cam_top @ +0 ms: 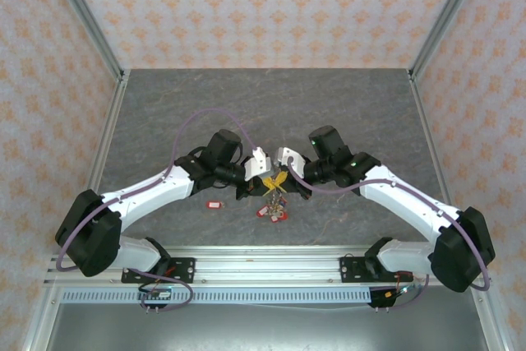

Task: Put the keys on the keyring

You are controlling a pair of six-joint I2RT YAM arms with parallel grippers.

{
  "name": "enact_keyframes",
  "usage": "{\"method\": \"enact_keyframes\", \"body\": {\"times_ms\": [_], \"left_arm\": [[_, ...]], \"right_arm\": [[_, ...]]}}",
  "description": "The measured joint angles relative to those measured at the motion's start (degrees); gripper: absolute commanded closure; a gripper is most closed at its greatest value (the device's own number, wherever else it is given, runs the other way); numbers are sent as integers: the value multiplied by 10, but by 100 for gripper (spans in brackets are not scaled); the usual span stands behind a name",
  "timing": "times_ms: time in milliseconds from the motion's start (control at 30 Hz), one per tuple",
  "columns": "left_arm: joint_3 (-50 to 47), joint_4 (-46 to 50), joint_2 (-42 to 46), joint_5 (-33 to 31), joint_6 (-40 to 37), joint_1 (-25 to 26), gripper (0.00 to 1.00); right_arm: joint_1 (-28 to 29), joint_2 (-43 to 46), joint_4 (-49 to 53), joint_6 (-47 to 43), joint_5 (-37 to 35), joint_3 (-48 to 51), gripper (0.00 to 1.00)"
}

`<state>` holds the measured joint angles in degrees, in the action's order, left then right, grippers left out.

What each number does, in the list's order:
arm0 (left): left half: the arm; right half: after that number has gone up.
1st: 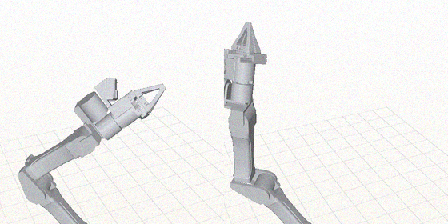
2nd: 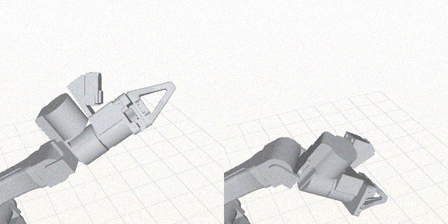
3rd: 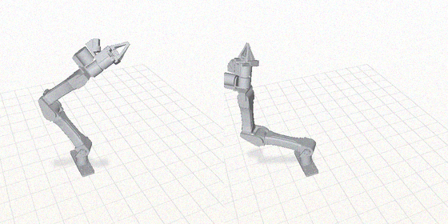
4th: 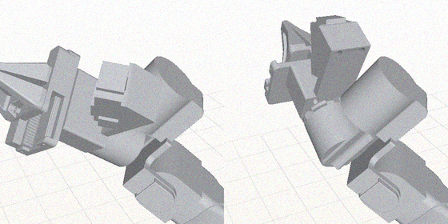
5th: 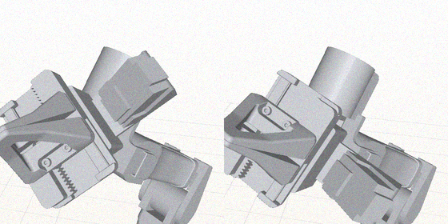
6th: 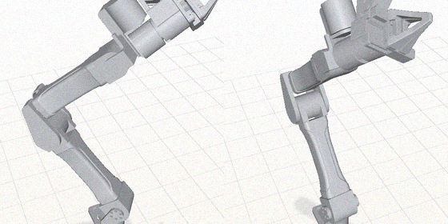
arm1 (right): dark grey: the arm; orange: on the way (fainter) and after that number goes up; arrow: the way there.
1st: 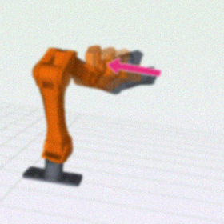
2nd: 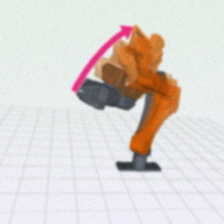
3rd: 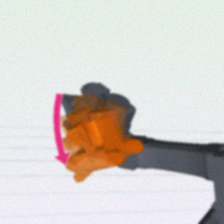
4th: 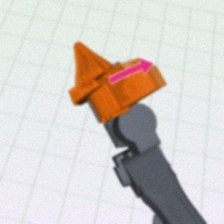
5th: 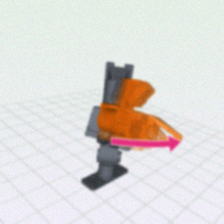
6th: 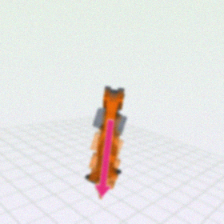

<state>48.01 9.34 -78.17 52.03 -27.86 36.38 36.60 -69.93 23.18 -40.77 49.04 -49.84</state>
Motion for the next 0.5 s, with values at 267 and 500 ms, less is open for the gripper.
{"method": "enact_keyframes", "body": {"times_ms": [267,500], "left_arm": [[-2,-7,0,-4,2,0,100],[-6,-16,0,-2,8,0,100]], "right_arm": [[0,6,-17,7,-10,13,86],[-8,29,-73,29,-6,66,87]]}}
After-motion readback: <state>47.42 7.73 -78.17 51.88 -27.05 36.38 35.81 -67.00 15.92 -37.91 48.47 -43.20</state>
